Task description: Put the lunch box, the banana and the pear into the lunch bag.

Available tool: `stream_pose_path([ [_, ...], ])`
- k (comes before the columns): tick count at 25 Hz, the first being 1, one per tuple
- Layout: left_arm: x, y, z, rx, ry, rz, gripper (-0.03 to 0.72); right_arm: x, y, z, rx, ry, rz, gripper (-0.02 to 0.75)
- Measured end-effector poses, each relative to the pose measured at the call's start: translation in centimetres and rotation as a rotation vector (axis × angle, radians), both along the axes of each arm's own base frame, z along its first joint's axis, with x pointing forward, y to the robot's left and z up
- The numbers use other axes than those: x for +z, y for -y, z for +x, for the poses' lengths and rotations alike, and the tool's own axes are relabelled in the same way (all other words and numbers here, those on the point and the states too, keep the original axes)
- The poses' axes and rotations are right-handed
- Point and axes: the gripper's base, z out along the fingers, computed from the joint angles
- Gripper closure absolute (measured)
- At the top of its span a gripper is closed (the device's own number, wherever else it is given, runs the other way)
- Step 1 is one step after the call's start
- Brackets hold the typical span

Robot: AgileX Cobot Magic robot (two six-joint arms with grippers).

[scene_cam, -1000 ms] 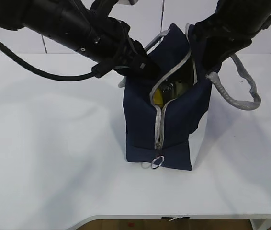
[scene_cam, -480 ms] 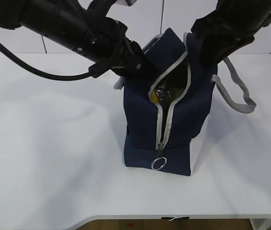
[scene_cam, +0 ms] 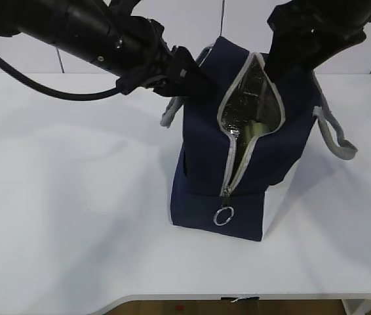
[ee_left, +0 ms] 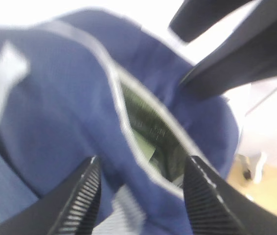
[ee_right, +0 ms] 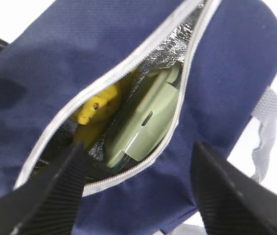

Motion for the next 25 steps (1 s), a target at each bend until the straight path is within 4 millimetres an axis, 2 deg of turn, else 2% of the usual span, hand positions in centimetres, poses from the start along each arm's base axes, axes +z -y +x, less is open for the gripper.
stream_pose_path([
  [3,0.3,0.2,-0.2,-0.001,-0.030,-0.044,0.293,0.3,0.1,-0.1,0.000,0.008,0.000,0.220],
  [6,0.8,0.2,-0.4,-0.011,-0.021,-0.054,0.278,0.3,0.1,-0.1,0.000,0.008,0.000,0.206],
  [11,3.6,-0.6,-1.4,-0.020,0.073,-0.082,0.274,0.3,-0.1,-0.2,0.004,0.003,0.019,0.202],
  [16,6.0,-2.5,-1.6,0.018,0.148,-0.102,0.274,0.7,-0.5,-0.5,0.029,0.006,0.061,0.216],
  [21,8.1,-5.4,-1.3,0.089,0.204,-0.118,0.272,2.9,-0.1,-2.0,0.057,0.093,0.071,0.229],
  [25,9.8,-6.8,-2.0,0.109,0.245,-0.132,0.272,5.5,0.4,-3.7,0.061,0.202,0.093,0.232],
])
